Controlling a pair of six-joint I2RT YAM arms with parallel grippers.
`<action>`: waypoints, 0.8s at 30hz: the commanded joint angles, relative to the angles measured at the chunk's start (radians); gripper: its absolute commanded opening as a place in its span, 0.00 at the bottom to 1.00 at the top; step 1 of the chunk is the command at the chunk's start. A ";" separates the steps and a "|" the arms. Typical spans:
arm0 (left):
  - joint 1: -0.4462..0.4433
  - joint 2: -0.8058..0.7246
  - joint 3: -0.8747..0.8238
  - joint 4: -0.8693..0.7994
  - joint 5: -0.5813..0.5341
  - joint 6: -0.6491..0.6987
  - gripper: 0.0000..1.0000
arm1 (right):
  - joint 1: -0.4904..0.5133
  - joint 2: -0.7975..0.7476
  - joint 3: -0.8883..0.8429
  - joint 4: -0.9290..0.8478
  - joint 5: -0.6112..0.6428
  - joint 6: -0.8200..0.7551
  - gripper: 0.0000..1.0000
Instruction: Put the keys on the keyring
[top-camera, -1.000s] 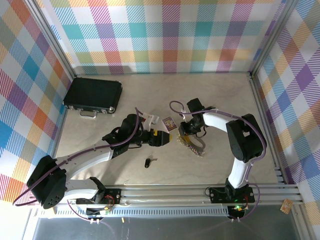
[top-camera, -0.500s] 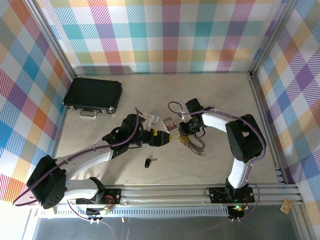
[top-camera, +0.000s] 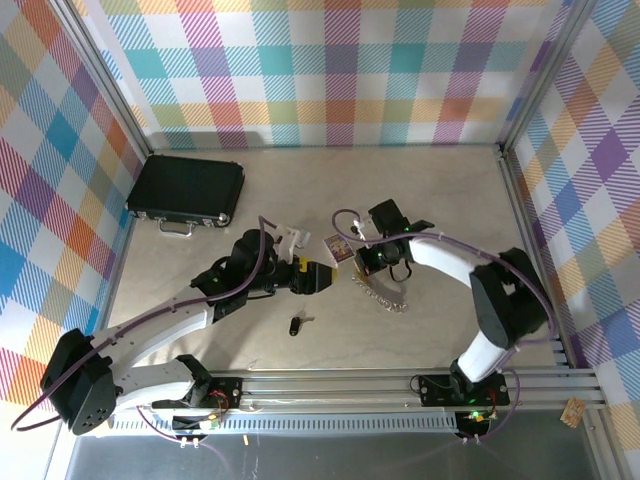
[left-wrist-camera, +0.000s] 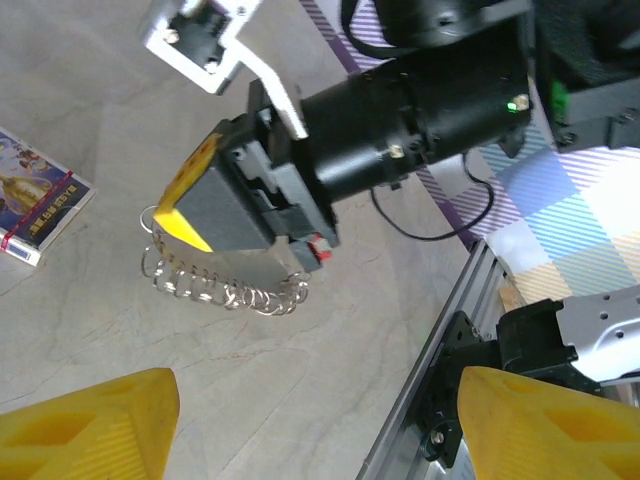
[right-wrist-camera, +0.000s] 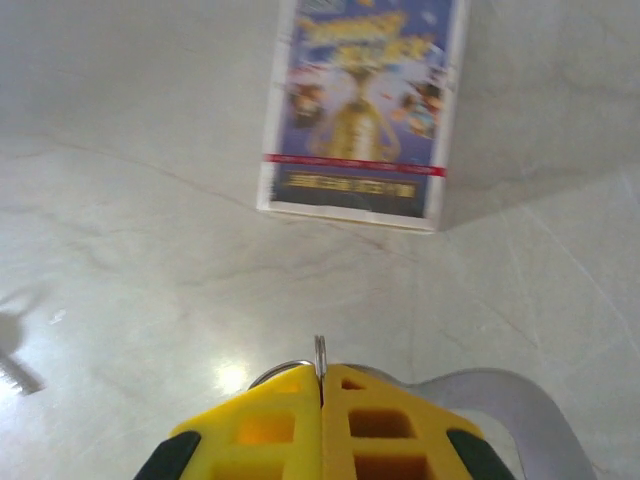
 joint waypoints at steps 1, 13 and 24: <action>-0.002 -0.092 0.000 -0.028 -0.003 0.059 0.72 | 0.041 -0.152 -0.063 0.089 -0.021 -0.060 0.00; -0.005 -0.283 0.017 -0.040 0.213 0.188 0.63 | 0.166 -0.607 -0.083 0.072 -0.310 -0.079 0.00; -0.026 -0.365 0.071 -0.075 0.260 0.262 0.60 | 0.291 -0.671 0.106 -0.134 -0.365 -0.142 0.00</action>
